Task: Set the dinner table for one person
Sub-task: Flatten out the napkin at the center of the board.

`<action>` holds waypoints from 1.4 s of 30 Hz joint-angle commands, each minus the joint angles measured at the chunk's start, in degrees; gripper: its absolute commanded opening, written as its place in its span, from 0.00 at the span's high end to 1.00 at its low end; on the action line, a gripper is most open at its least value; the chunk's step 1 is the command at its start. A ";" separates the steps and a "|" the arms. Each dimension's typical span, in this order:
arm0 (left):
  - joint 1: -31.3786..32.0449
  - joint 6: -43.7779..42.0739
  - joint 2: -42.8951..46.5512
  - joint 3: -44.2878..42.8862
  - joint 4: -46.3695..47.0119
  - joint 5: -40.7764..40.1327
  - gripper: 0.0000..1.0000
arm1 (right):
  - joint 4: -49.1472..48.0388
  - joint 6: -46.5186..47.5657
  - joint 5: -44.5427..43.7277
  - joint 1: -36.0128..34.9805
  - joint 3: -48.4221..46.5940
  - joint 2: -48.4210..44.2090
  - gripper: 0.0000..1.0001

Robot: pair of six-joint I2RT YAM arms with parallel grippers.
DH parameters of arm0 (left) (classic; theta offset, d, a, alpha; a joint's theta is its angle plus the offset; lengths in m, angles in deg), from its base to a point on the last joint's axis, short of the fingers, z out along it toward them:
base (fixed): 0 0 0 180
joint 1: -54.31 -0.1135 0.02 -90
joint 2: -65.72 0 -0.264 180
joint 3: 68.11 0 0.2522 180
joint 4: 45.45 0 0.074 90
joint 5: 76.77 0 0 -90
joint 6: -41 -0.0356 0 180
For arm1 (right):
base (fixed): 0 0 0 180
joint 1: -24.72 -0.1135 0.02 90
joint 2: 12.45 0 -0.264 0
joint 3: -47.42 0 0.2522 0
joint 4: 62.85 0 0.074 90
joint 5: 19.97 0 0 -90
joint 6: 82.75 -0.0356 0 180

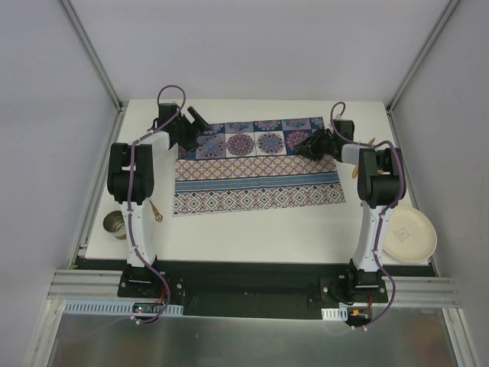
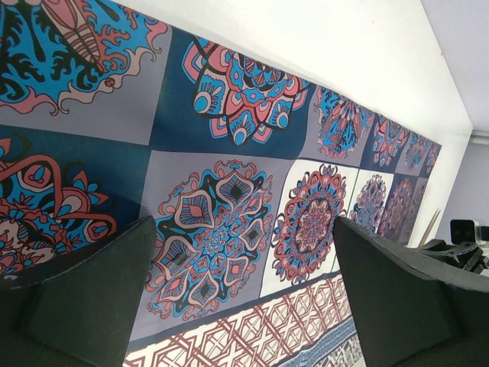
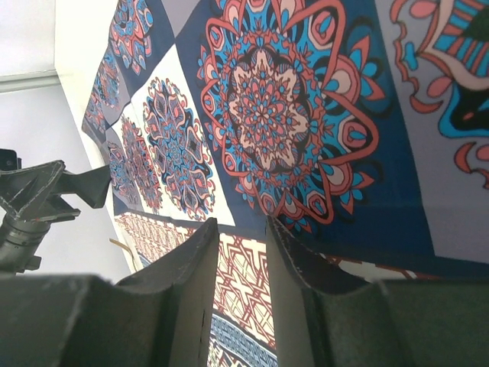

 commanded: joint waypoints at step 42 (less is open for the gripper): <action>-3.07 -5.57 -7.41 -19.31 -4.37 -1.91 0.01 | 1.14 3.46 2.06 -0.29 19.69 -29.40 0.65</action>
